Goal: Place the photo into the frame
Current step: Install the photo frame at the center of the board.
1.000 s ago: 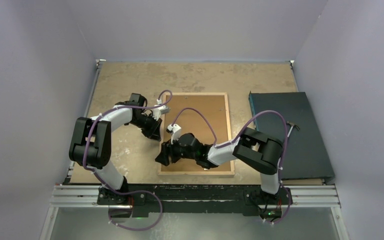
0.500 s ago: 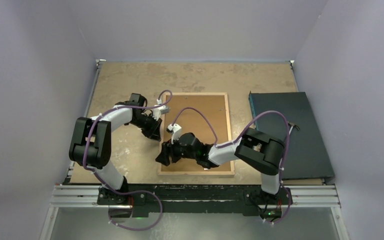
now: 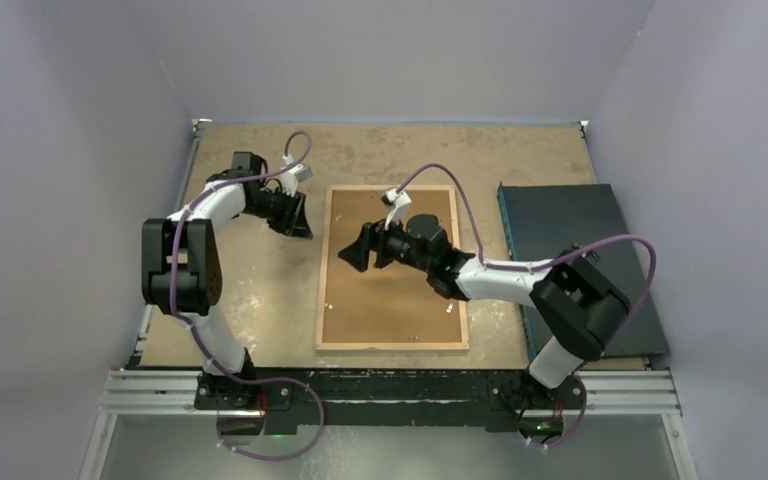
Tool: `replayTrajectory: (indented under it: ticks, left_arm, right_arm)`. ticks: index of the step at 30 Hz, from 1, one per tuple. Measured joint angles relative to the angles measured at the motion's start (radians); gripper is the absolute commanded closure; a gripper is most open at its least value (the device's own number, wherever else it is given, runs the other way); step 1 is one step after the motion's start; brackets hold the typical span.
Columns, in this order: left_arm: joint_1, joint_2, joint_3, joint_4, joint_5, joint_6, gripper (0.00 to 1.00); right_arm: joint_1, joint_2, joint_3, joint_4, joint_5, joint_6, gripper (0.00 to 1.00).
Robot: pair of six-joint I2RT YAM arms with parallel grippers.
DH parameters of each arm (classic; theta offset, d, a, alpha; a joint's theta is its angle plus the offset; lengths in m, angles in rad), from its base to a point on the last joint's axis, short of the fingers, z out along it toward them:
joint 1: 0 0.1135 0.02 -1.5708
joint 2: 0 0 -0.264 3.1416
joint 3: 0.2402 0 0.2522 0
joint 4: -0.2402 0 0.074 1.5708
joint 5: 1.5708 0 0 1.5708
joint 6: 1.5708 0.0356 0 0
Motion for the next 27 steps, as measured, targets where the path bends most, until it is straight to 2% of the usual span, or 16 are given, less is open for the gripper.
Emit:
replayTrajectory:
  ticks: [6,10,18,27]
  left_arm:
    - [0.002,0.106,0.071,0.084,0.044,-0.124,0.62]
    - [-0.004,0.166,0.106,0.135,0.06,-0.184,0.71]
    - [-0.029,0.235,0.116,0.195,0.09,-0.23,0.82]
    - [-0.029,0.258,0.103,0.232,0.117,-0.245,0.88]
  right_arm:
    - [-0.143,0.138,0.13,-0.06,-0.076,-0.014,0.14]
    - [-0.194,0.255,0.265,-0.1,-0.126,-0.015,0.14]
    - [-0.209,0.462,0.493,-0.166,-0.202,-0.016,0.16]
    - [-0.209,0.568,0.585,-0.186,-0.253,-0.009,0.18]
